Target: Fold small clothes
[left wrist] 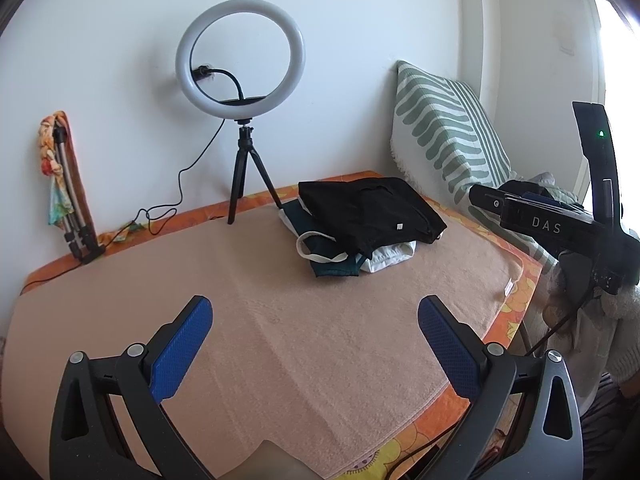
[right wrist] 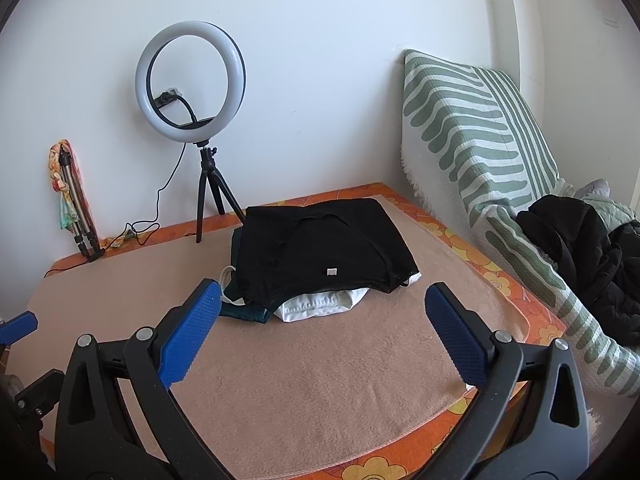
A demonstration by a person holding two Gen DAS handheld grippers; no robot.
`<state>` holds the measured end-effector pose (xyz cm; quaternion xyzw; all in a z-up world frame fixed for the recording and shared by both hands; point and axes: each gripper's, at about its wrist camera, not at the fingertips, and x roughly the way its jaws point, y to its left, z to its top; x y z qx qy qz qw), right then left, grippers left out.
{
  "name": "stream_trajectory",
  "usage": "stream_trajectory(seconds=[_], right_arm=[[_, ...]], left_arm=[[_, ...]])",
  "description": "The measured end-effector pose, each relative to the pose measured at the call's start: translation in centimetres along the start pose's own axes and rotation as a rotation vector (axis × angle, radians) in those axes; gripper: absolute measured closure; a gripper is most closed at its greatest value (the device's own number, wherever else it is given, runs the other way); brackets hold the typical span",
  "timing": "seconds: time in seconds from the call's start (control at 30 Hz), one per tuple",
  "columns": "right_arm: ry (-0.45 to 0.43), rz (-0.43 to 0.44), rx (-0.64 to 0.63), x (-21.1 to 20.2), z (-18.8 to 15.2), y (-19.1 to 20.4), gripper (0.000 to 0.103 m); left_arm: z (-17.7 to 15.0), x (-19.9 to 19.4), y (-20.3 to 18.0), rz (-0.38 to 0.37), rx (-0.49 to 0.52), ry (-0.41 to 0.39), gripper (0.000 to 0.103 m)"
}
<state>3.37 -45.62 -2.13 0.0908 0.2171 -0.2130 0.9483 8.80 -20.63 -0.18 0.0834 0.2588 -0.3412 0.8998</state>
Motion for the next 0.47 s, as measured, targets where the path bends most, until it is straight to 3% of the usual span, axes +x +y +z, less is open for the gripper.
stream_trajectory(seconds=[0.47], right_arm=[[-0.001, 0.009, -0.001, -0.07, 0.03, 0.69, 0.0]], left_arm=[[-0.21, 0.09, 0.46, -0.001, -0.011, 0.007, 0.001]])
